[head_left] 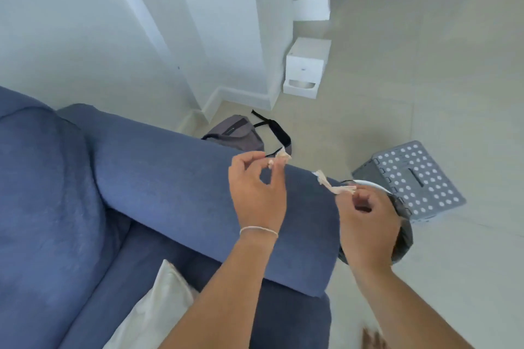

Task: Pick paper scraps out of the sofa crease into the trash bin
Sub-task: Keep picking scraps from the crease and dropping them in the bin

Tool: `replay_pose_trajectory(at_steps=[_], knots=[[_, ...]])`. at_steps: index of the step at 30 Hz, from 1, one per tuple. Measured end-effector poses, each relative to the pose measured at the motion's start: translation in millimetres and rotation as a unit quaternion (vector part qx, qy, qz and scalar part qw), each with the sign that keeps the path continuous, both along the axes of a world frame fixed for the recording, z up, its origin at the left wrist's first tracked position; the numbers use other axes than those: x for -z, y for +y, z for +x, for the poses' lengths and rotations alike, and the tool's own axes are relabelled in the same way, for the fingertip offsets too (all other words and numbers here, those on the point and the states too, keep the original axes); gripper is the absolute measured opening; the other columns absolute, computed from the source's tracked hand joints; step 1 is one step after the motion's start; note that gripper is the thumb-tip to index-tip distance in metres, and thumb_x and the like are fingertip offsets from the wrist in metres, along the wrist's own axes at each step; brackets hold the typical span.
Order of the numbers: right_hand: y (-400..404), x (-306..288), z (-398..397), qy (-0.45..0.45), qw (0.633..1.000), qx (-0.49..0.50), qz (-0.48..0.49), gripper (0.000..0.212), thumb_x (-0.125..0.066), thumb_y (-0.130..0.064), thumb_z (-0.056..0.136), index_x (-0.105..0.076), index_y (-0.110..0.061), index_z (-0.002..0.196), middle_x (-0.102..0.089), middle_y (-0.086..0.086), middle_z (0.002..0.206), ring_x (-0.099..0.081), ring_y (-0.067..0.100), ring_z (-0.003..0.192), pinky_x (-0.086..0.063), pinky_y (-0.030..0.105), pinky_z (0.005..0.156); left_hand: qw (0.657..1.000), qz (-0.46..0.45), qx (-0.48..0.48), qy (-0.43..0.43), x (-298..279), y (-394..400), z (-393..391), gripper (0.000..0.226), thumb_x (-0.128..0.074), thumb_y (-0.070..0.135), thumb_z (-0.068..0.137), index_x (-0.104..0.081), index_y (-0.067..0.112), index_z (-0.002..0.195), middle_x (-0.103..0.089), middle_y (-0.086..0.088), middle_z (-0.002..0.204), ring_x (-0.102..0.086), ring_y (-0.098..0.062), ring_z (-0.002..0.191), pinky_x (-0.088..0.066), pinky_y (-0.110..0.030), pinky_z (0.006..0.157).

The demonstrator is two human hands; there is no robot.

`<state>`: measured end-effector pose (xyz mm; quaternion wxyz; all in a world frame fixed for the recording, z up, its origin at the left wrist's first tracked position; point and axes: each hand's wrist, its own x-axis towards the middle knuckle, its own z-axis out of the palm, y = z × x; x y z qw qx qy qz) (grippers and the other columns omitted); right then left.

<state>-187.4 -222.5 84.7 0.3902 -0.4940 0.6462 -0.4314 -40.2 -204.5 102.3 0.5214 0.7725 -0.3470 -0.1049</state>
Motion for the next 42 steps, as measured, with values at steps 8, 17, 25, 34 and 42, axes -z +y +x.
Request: replay_pose_trajectory(at_steps=[8,17,25,34,42], knots=[[-69.4,66.2,-154.2,0.122,0.991,-0.002,0.060,0.013,-0.072,-0.023,0.077,-0.065,-0.030,0.069,-0.068,-0.014,0.089,-0.059,0.014,0.090,-0.044,0.029,0.078,0.942,0.141,0.266,-0.146,54.6,-96.1,-136.2,0.028,-0.064,0.041,0.090,-0.072,0.015,0.085,-0.051,0.004,0.107,-0.052,-0.016,0.099,-0.047,-0.031,0.089],[-93.2,147.9,-228.0,0.316,0.931,-0.141,0.115,0.010,-0.066,-0.030,0.083,-0.074,-0.027,0.077,-0.068,-0.009,0.092,-0.053,0.019,0.090,-0.045,0.035,0.084,0.809,0.359,0.364,-0.291,131.4,-128.6,-190.3,0.034,-0.049,0.044,0.095,-0.071,0.019,0.102,-0.053,0.000,0.111,-0.050,-0.022,0.103,-0.043,-0.035,0.092],[-98.9,168.7,-230.5,0.339,0.903,-0.221,0.141,0.014,-0.057,-0.023,0.087,-0.071,-0.019,0.089,-0.070,-0.002,0.100,-0.054,0.029,0.092,-0.047,0.037,0.080,0.797,0.400,0.344,-0.295,148.0,-127.4,-197.9,0.032,-0.050,0.039,0.094,-0.067,0.022,0.116,-0.048,0.001,0.127,-0.046,-0.022,0.114,-0.038,-0.034,0.097],[-91.6,176.6,-212.9,0.373,0.877,-0.273,0.134,0.044,-0.060,-0.041,0.087,-0.064,-0.023,0.127,-0.063,-0.001,0.126,-0.055,0.022,0.116,-0.045,0.039,0.097,0.791,0.369,0.366,-0.322,139.6,-109.9,-182.3,0.034,-0.054,0.036,0.093,-0.062,0.020,0.123,-0.039,-0.010,0.142,-0.031,-0.030,0.134,-0.028,-0.042,0.109],[-83.5,146.9,-175.9,0.295,0.919,-0.241,0.099,0.047,-0.068,-0.035,0.085,-0.063,-0.019,0.128,-0.058,0.004,0.132,-0.052,0.021,0.124,-0.045,0.043,0.103,0.901,0.201,0.346,-0.167,79.8,-68.6,-153.5,0.033,-0.057,0.026,0.092,-0.059,0.018,0.124,-0.035,-0.009,0.143,-0.032,-0.028,0.136,-0.036,-0.040,0.111]])
